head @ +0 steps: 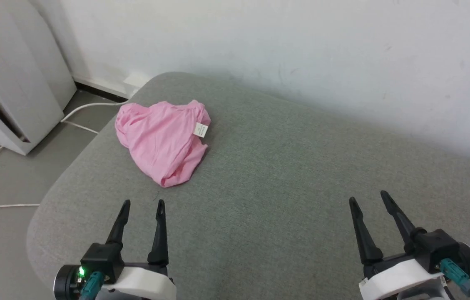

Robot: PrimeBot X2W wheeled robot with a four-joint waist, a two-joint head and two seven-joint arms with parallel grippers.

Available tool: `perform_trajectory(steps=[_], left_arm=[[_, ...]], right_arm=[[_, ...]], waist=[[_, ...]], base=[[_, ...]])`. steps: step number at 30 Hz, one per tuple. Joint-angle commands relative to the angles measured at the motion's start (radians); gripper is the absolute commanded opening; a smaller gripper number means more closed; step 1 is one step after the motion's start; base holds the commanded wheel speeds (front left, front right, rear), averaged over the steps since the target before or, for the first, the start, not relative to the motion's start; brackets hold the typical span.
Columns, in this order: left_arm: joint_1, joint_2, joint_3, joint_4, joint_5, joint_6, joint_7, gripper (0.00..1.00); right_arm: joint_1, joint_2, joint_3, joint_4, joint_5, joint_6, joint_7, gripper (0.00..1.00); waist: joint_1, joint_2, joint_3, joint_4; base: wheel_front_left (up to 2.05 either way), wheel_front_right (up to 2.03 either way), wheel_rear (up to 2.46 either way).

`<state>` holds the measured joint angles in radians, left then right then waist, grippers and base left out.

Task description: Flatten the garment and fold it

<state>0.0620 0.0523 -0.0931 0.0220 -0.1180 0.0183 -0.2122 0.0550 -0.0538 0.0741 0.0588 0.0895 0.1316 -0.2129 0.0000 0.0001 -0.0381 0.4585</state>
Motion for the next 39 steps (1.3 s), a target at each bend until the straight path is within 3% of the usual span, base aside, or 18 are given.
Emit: perform_trajectory(steps=[1,20,33,39], left_arm=[[0.016,-0.002,-0.003,0.002,-0.007,-0.007,-0.010,1.00],[0.028,-0.002,-0.021,-0.004,-0.033,-0.011,-0.049,1.00],[0.028,-0.002,-0.025,-0.001,-0.035,-0.012,-0.050,1.00],[0.004,-0.002,-0.022,0.028,-0.038,-0.035,-0.050,1.00]], right_arm=[[0.012,0.003,0.004,0.004,0.007,-0.001,-0.009,1.00],[0.023,0.004,0.016,0.012,0.021,-0.001,-0.049,1.00],[0.023,0.004,0.016,0.011,0.016,-0.001,-0.049,1.00],[0.007,0.004,0.013,0.004,-0.007,-0.001,-0.049,1.00]], waist=[[0.0000,-0.0001,-0.003,0.010],[0.0000,-0.0001,-0.006,0.098],[0.0000,-0.0001,-0.001,0.099],[0.0000,-0.0001,0.043,0.056]], base=[[0.00,0.00,0.00],[0.00,0.00,0.00],[0.00,0.00,0.00],[0.00,0.00,0.00]])
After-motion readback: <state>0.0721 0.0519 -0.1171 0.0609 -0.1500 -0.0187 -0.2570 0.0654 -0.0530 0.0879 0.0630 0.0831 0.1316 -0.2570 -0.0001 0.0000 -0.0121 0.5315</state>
